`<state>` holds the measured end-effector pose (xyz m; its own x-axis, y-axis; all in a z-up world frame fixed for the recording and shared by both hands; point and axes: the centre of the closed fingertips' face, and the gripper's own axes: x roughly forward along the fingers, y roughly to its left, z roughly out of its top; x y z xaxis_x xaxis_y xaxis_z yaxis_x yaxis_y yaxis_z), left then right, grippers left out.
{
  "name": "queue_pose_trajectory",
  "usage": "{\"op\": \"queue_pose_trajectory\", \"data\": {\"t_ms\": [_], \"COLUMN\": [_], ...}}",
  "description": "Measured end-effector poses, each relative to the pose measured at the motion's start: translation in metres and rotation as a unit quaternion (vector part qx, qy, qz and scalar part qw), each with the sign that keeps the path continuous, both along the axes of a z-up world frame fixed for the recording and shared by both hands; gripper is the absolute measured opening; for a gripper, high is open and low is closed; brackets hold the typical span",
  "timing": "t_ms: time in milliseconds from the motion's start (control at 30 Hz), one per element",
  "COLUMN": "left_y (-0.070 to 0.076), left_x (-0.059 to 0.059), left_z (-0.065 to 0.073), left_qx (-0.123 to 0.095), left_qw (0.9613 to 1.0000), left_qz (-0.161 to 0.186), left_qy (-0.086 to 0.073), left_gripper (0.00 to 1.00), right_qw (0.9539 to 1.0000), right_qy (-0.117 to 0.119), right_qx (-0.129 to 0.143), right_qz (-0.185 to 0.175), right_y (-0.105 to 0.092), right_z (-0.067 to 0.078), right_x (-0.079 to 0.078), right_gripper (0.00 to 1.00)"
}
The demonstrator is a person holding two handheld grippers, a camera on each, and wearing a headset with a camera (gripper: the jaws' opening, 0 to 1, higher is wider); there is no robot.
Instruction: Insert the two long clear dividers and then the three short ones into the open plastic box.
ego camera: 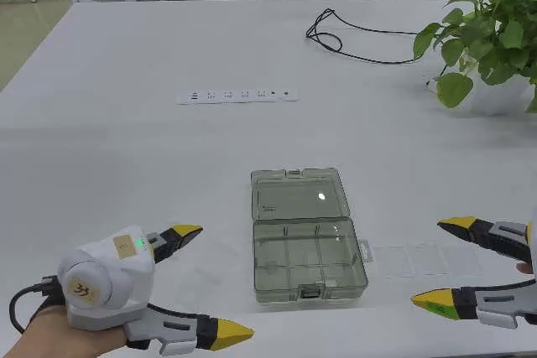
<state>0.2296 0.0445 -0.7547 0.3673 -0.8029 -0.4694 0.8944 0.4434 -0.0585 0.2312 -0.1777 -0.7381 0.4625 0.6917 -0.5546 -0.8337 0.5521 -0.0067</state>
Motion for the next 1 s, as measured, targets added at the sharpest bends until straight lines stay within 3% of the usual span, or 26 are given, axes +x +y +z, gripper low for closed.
{"op": "queue_pose_trajectory", "data": {"t_ms": [1000], "left_y": [-0.0005], "left_x": [0.0013], "left_z": [-0.0043], "left_qx": [0.002], "left_qw": [0.9999], "left_qz": [-0.01], "left_qy": [0.007], "left_gripper": [0.98], "right_qw": [1.0], "right_qy": [0.005], "right_qx": [-0.005], "right_qz": [-0.002], "right_y": [0.0024], "right_z": [-0.0038], "right_x": [0.0027], "right_gripper": [0.76]}}
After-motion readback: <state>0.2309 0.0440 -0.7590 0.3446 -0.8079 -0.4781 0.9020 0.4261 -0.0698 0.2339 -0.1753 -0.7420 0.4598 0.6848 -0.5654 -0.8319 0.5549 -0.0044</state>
